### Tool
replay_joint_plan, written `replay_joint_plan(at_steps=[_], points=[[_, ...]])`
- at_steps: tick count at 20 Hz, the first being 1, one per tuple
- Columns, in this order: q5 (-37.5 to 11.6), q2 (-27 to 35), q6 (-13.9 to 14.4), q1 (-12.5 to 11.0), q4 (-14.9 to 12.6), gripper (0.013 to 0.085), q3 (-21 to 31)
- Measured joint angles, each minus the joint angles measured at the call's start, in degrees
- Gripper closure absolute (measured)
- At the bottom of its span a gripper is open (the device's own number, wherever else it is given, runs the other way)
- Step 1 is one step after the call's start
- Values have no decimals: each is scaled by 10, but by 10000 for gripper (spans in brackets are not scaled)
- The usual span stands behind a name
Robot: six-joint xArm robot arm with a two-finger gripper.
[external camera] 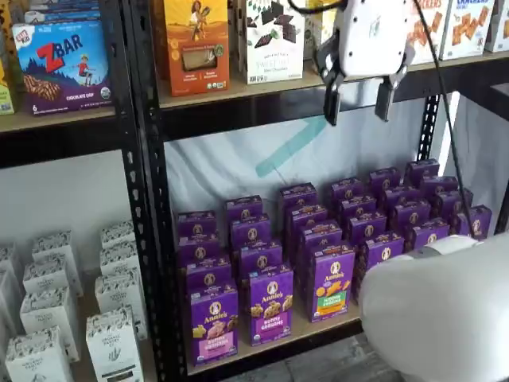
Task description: Pick up the purple box with a pink patch in the middle, on the bottom shelf, the first box from the left
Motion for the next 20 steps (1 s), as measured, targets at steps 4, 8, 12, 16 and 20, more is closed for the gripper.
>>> replay_joint_plan(at_steps=[4,8,12,16,20], points=[[-43,-8,16,19,-1,130,45],[-84,-11,34,40,-6,130,91],[-137,-16,49,57,-9,130,139],[-179,-3,54,65,0,130,177],[-242,18,54,74,20,130,223]])
